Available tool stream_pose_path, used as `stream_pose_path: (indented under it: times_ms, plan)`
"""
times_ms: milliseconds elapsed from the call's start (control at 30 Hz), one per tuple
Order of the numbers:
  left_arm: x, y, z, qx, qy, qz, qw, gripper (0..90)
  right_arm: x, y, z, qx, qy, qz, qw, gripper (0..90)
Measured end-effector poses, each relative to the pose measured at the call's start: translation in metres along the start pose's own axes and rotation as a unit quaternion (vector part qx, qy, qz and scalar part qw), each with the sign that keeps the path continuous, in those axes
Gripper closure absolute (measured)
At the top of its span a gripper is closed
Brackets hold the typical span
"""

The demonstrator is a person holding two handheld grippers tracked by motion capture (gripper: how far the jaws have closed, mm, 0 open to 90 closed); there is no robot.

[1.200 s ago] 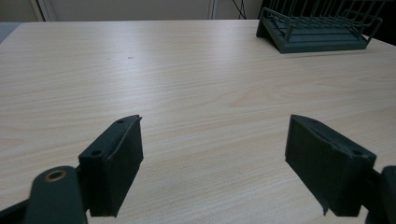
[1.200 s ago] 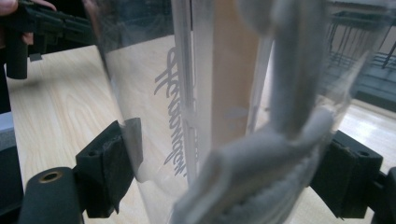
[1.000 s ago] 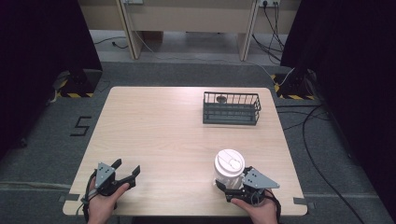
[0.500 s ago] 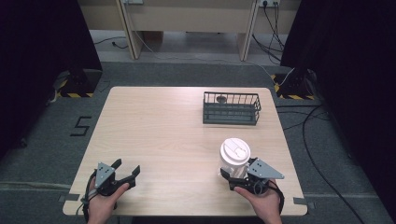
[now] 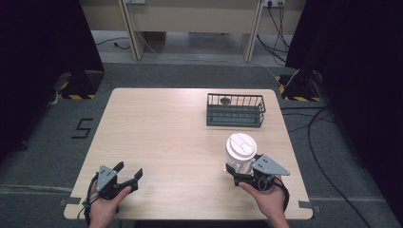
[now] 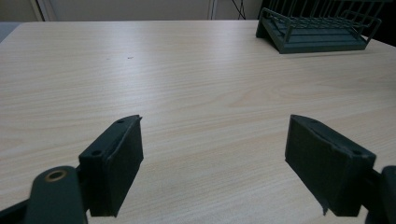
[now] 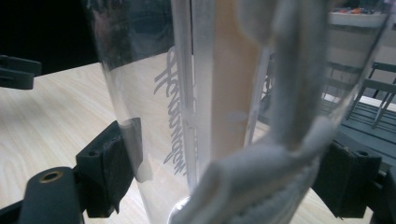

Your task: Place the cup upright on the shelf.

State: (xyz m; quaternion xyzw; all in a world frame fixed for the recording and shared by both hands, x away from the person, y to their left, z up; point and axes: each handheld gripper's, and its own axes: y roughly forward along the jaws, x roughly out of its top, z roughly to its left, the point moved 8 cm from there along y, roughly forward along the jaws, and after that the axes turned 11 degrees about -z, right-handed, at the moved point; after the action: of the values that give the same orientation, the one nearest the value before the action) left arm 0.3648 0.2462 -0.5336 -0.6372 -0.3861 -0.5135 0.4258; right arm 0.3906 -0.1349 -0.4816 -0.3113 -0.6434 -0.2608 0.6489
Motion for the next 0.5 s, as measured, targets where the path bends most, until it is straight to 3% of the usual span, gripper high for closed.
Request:
stream_pose_path:
  times_ms: [500]
  plan:
    - [0.0,0.0,0.0,-0.001,-0.002,-0.001,1.0,18.7,0.006,0.01,-0.012,-0.011,0.001,-0.003,0.9999,18.4]
